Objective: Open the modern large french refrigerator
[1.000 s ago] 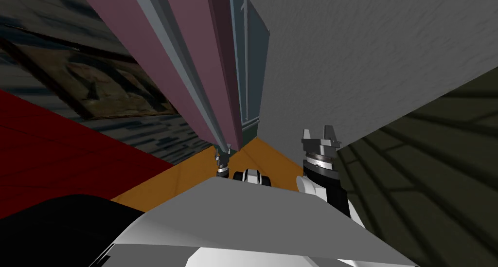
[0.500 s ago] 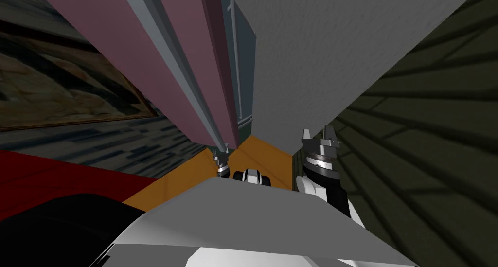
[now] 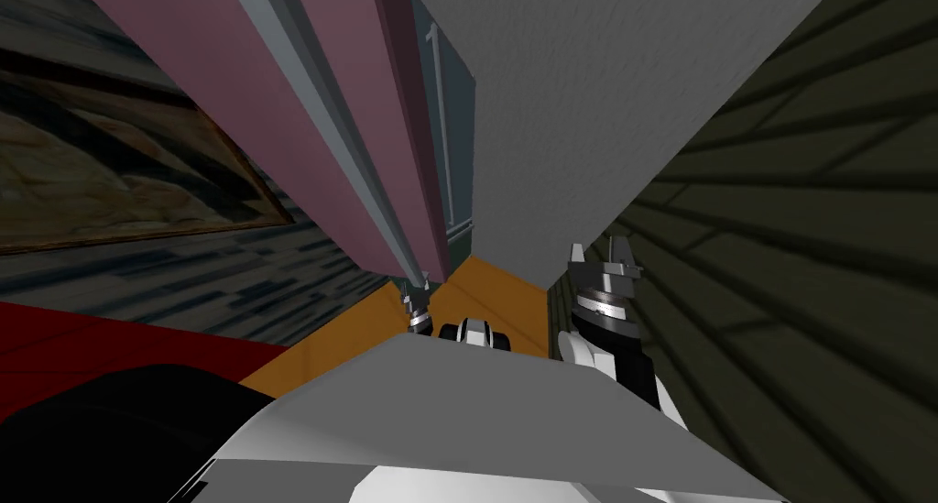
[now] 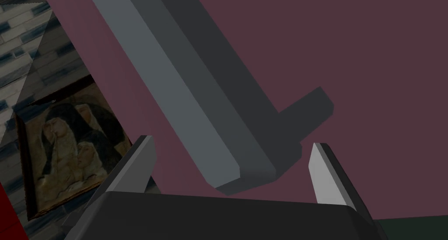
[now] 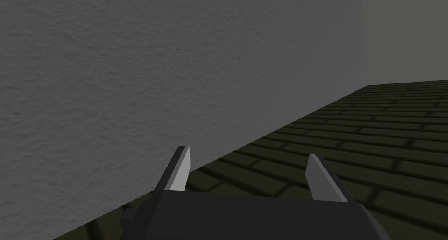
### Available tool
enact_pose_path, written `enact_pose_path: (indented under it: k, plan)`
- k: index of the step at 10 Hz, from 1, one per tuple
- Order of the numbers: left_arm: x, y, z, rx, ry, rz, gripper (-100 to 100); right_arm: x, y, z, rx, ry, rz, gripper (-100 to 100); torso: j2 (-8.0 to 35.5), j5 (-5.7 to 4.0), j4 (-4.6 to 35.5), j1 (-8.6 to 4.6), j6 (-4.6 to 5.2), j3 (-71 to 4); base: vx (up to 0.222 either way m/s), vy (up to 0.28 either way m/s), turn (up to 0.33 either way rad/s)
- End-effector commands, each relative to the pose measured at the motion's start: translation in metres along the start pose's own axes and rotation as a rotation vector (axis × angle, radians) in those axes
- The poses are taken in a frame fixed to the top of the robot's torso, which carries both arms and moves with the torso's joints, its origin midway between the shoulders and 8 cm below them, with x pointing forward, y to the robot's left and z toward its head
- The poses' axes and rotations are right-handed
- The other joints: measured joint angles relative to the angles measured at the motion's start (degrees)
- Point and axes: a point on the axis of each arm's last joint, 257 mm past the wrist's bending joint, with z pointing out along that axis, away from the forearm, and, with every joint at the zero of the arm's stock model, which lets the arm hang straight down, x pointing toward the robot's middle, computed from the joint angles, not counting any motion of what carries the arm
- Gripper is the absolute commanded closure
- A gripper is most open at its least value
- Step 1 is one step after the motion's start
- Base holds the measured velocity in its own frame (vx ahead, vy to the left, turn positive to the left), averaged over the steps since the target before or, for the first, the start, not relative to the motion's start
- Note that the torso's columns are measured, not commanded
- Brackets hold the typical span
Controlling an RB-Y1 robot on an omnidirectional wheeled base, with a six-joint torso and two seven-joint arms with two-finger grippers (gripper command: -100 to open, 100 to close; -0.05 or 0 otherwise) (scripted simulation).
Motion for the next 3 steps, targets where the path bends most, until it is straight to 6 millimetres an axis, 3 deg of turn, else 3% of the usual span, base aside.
enact_pose_path:
  k: [1, 3]
  plan:
    - [-0.0018, 0.0004, -0.0009, -0.004, -0.004, 0.003, 0, 0.0, 0.0, 0.0, 0.0, 0.0, 0.0, 0, -0.1, 0.08, -0.1, 0.11, -0.01, 0.0, 0.0, 0.0, 0.0]
    - [-0.0039, 0.0008, -0.002, -0.008, -0.008, 0.007, 0, 0.0, 0.0, 0.0, 0.0, 0.0, 0.0, 0, -0.2, 0.16, -0.2, 0.25, -0.05, -0.1, 0.0, 0.0, 0.0]
